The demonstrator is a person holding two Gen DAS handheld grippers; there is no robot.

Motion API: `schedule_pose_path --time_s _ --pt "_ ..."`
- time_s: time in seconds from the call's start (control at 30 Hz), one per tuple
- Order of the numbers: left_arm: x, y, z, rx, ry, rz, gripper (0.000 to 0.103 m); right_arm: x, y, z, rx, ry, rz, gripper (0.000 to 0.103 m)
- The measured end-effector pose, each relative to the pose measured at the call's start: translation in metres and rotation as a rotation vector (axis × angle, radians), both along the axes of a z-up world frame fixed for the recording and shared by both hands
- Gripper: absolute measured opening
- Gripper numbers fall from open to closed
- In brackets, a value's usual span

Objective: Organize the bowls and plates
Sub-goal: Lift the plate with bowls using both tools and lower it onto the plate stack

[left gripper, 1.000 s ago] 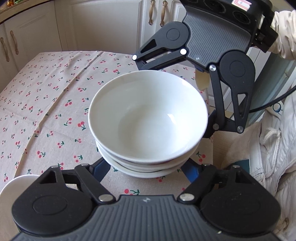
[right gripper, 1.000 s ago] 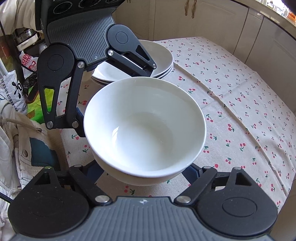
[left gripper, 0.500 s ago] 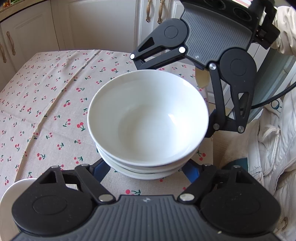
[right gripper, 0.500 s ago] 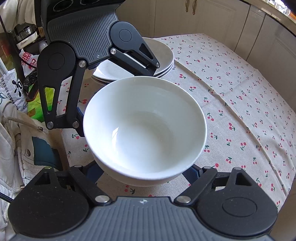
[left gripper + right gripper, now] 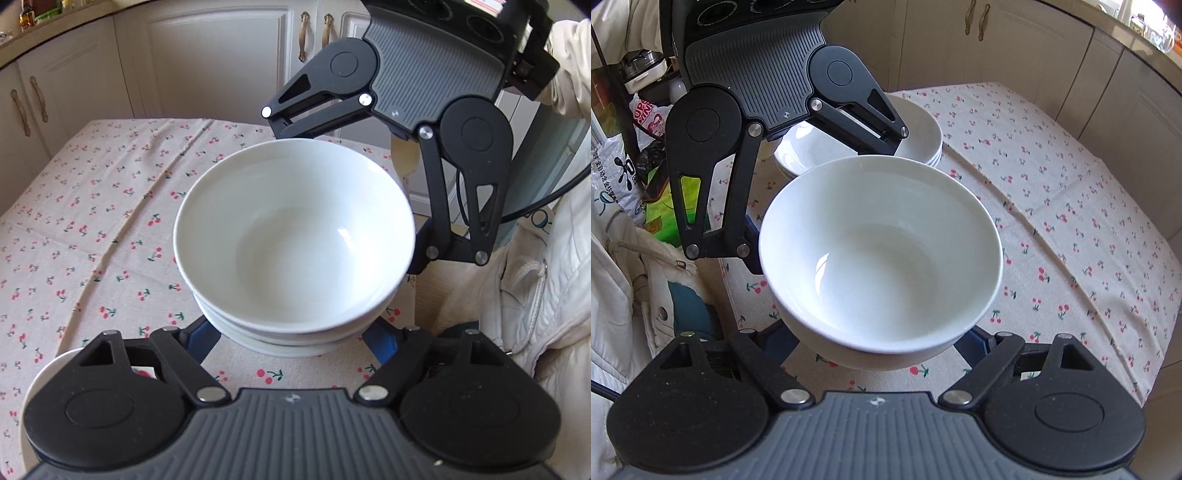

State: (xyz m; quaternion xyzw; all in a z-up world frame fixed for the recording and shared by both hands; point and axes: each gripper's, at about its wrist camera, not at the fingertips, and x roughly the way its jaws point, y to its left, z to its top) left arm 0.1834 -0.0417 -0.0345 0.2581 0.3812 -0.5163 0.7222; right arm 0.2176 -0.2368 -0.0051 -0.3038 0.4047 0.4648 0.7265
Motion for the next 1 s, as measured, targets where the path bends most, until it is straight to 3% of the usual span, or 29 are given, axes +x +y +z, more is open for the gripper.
schedule_pose_path --time_s 0.37,0.67,1.0 --pt "0.000 0.057 0.026 -0.009 -0.096 0.107 0.082 0.011 0.052 0.026 -0.003 -0.093 0.103 0.091" --pt "0.009 0.107 0.016 0.023 -0.101 0.223 0.082 0.036 0.113 0.011 -0.024 -0.096 0.212 0.091" --pt "0.021 0.133 0.005 0.030 -0.074 0.282 0.082 0.057 0.144 -0.005 -0.031 -0.065 0.253 0.091"
